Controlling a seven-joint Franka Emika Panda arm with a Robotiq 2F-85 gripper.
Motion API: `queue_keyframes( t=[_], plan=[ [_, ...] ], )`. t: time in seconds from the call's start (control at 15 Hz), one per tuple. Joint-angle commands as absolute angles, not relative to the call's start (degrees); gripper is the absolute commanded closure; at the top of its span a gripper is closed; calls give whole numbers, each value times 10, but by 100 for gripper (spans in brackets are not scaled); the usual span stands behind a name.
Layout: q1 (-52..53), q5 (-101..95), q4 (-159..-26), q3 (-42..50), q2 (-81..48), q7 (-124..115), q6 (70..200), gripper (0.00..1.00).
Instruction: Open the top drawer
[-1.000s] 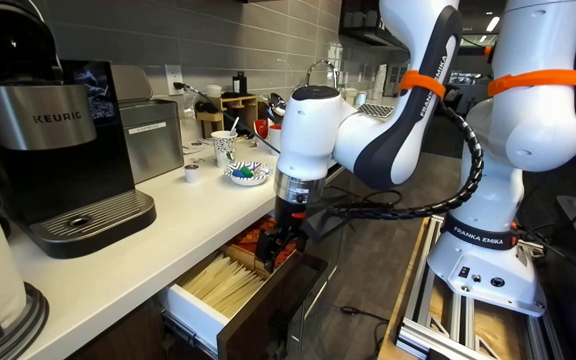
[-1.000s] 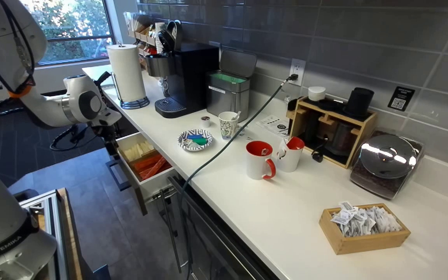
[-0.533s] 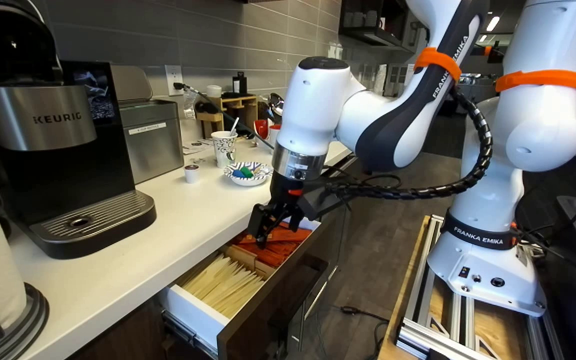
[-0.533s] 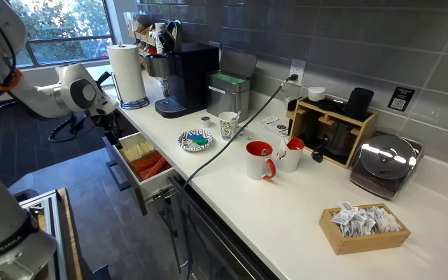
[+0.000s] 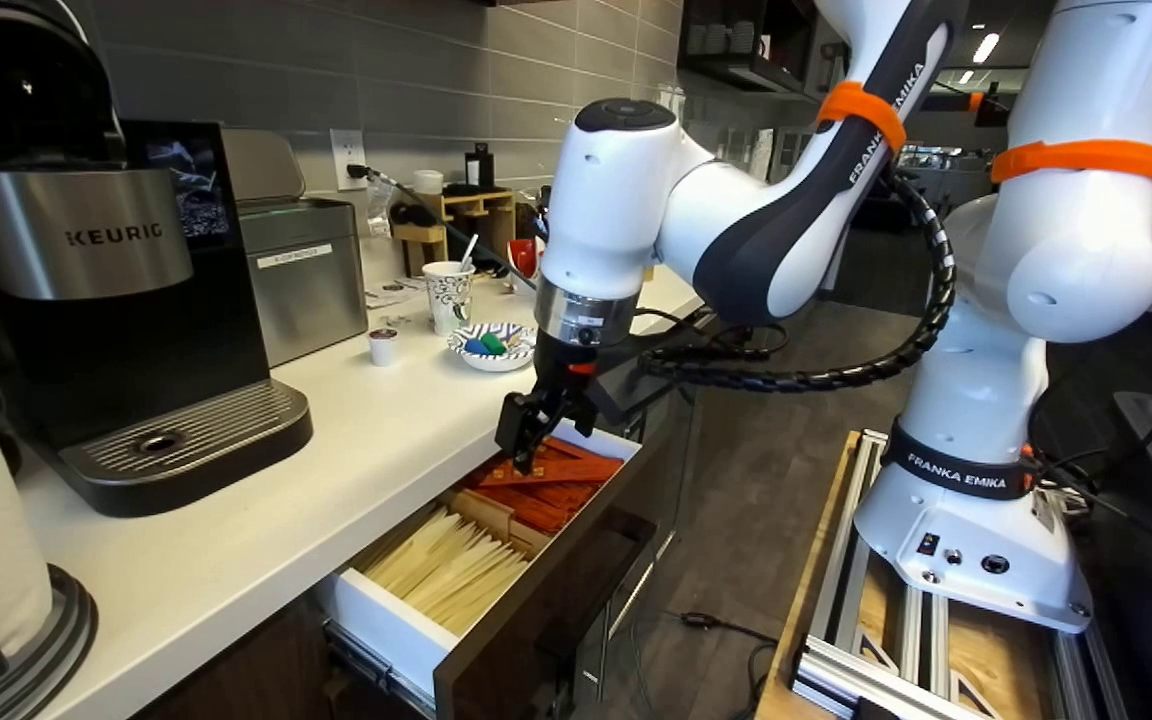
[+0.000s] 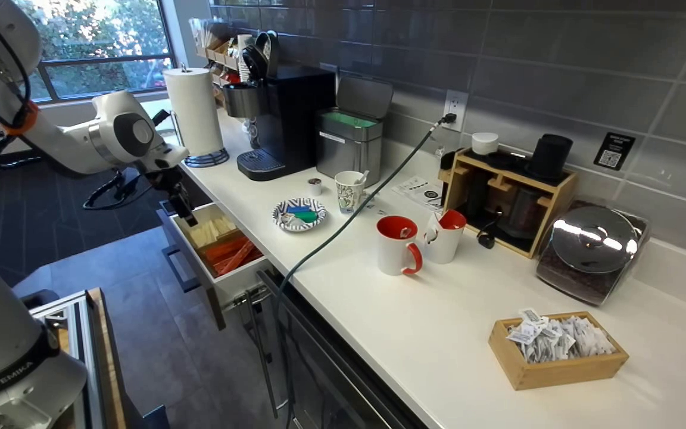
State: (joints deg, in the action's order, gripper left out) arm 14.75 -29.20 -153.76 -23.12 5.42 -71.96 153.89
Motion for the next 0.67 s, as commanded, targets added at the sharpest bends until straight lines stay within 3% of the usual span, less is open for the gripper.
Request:
queue_keyframes(
  t=[0.0, 0.6],
  plan=[
    [147, -292, -1536, -231, 51, -720, 1539, 0],
    [133, -284, -1529, -200, -24, -666, 1585, 0]
  ],
)
